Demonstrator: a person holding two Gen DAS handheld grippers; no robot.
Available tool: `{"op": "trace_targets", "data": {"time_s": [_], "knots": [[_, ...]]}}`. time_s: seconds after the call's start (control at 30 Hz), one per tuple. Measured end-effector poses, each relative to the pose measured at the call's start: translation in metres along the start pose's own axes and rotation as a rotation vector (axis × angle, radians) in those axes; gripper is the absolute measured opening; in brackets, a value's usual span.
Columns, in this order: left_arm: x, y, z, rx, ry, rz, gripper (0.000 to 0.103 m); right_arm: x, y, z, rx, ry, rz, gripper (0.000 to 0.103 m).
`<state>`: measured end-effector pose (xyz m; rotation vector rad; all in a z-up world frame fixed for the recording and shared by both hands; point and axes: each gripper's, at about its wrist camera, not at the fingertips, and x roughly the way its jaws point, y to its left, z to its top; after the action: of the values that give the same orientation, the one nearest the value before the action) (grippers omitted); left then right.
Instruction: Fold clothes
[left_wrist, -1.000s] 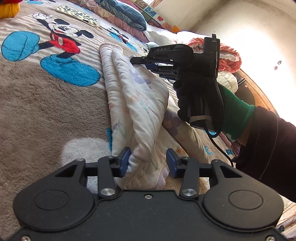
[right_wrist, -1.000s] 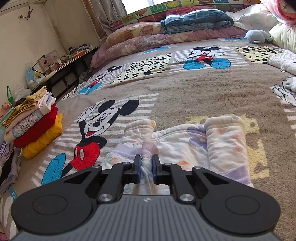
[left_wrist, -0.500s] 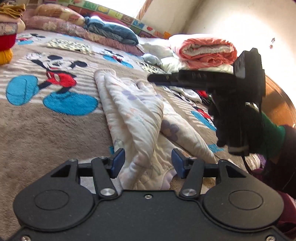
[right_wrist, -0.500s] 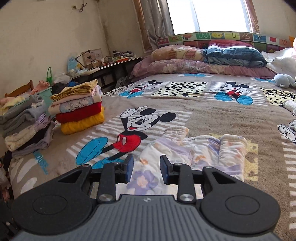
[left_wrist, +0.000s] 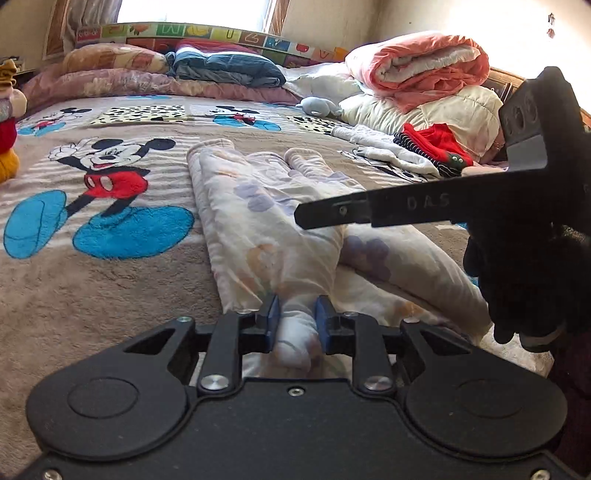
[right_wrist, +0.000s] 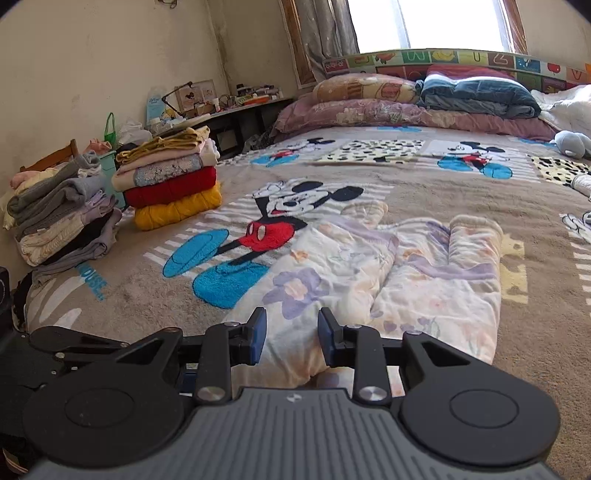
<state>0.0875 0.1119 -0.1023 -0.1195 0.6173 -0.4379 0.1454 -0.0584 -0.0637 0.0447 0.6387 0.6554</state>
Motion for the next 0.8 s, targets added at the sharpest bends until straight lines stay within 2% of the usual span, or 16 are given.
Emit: {"op": "trace_targets", "data": {"time_s": [0.23,0.4,0.5,0.57,0.7,0.77,0.8], "knots": [[-0.005,-0.006,-0.002,0.026,-0.007,0.000,0.021,0.004,0.000,-0.005,-0.009,0.017,-0.023,0.029],[-0.036,-0.006,0.002,0.027,-0.132,-0.017,0.021,-0.013,0.013,0.008,-0.077,-0.047,-0.027,0.029],[-0.050,0.003,0.003,-0.011,-0.215,-0.006,0.021,-0.012,0.014,0.013,-0.105,-0.054,-0.033,0.029],[-0.051,-0.001,0.001,0.026,-0.233,0.013,0.021,-0.008,0.014,0.014,-0.114,-0.051,-0.035,0.029],[-0.036,-0.018,-0.004,0.151,-0.174,0.029,0.021,0.007,0.013,0.003,-0.081,0.002,-0.039,0.029],[-0.013,-0.020,-0.010,0.196,-0.041,0.070,0.021,0.012,0.010,-0.004,-0.050,0.007,-0.034,0.029],[-0.007,-0.020,-0.016,0.220,-0.014,0.087,0.021,0.013,0.008,-0.006,-0.037,0.009,-0.030,0.029]]}}
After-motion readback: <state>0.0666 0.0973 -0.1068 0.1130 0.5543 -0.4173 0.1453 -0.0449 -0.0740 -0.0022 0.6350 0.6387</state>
